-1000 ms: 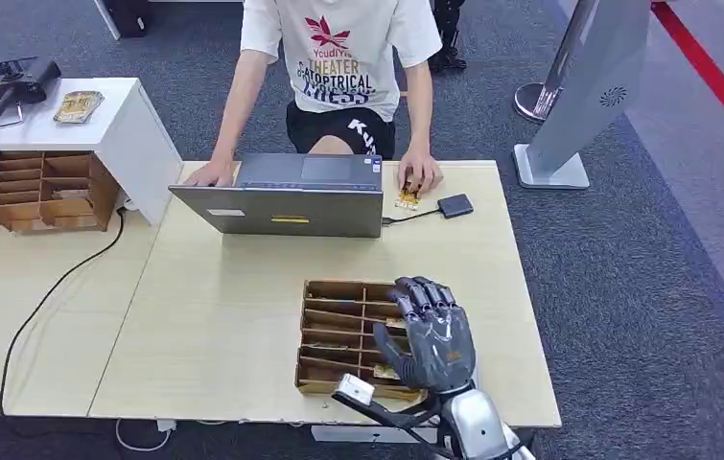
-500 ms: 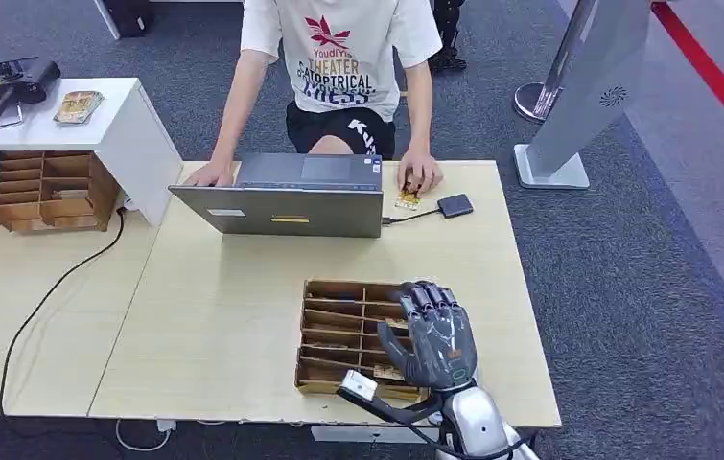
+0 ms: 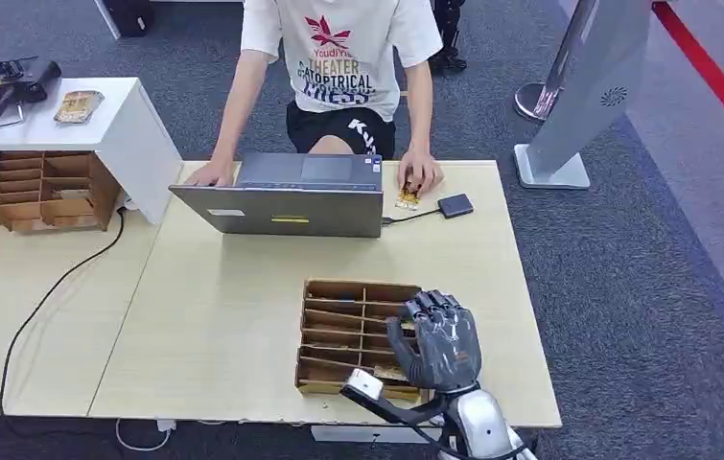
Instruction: Pass the card to the sensor for recognition and then transmit it.
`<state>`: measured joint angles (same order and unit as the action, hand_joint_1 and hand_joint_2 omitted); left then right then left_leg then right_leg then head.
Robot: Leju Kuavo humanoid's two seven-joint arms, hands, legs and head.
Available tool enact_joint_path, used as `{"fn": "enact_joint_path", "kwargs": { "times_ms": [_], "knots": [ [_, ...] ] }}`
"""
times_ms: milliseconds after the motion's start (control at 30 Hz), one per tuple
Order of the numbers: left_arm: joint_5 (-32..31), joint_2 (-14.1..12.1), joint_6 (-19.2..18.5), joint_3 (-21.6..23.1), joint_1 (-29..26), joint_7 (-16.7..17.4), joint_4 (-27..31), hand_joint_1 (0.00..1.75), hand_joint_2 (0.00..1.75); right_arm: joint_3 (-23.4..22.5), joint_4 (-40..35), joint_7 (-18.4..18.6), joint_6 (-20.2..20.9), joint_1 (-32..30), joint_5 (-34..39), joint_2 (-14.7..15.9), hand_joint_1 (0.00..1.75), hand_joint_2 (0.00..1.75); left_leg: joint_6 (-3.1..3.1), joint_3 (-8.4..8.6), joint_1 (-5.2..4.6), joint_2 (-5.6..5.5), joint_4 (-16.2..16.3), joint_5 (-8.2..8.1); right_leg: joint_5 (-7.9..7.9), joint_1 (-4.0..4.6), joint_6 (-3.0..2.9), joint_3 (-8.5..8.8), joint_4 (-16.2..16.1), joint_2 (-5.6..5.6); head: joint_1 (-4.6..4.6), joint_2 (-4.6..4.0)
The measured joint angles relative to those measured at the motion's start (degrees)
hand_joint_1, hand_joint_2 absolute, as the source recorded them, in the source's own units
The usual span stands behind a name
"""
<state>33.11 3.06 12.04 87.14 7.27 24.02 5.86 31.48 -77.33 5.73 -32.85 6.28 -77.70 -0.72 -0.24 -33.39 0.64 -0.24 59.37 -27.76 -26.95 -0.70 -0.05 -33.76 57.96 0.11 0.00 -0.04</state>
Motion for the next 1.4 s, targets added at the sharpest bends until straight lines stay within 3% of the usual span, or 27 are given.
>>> {"fn": "enact_joint_path", "kwargs": {
  "times_ms": [67, 167, 433, 1400],
  "knots": [
    [0.2, 0.0, 0.0, 0.0, 0.0, 0.0, 0.0, 0.00, 1.75, -0.5, -1.4, -0.3, 0.3, -0.3, 0.4, 0.2, 1.10, 1.75, 0.00, 0.01, 0.00, 0.01, 0.0, 0.00, 0.00, 0.00, 0.00, 0.00, 0.0, 0.01, 0.00, 0.00],
    [0.3, 0.0, 0.0, 0.0, 0.0, 0.0, 0.0, 0.00, 1.75, -0.7, -2.4, -0.4, 0.5, -0.7, 0.6, 0.4, 0.47, 1.75, 0.00, 0.01, 0.00, 0.01, 0.0, 0.00, 0.00, 0.00, 0.00, 0.00, 0.0, 0.01, 0.00, 0.00],
    [0.4, 0.0, 0.2, 0.5, 0.0, 0.0, 0.0, 0.00, 1.75, -1.6, -2.0, -0.4, 1.2, -1.0, 0.7, 0.6, 0.73, 1.75, 0.00, 0.01, 0.00, 0.01, 0.0, 0.00, 0.00, 0.00, 0.00, 0.00, 0.0, 0.01, 0.00, 0.00],
    [0.9, 0.0, 0.4, 0.9, 0.0, -0.2, 0.0, 0.00, 1.75, -1.9, 0.2, -0.4, 1.6, -1.0, 0.8, 0.7, 0.77, 1.75, 0.00, 0.01, 0.00, 0.01, 0.0, 0.00, 0.00, 0.00, 0.00, 0.00, 0.0, 0.01, 0.00, 0.00]
  ]
}}
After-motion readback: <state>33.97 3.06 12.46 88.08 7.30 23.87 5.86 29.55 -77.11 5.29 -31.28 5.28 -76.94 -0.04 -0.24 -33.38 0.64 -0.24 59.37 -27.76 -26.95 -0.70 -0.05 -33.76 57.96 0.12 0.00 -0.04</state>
